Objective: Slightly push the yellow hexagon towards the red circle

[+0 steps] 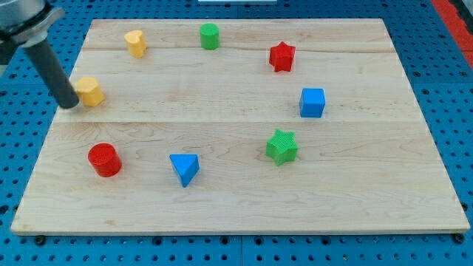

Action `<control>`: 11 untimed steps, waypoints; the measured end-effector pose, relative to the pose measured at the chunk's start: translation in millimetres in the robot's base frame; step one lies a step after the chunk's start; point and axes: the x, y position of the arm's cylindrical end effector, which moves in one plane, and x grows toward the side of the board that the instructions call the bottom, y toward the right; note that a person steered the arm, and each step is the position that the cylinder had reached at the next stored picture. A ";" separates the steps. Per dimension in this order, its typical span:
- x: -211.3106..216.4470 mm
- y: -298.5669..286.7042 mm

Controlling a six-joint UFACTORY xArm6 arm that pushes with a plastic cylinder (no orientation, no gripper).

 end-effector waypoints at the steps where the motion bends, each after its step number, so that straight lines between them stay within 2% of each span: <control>1: -19.9 -10.9; 2: -45.0 -9.6; 3: -44.2 17.6; 6: -22.3 22.7; 7: -30.5 -3.1; 9: -137.6 3.3; 10: -156.8 47.0; 11: -155.1 79.2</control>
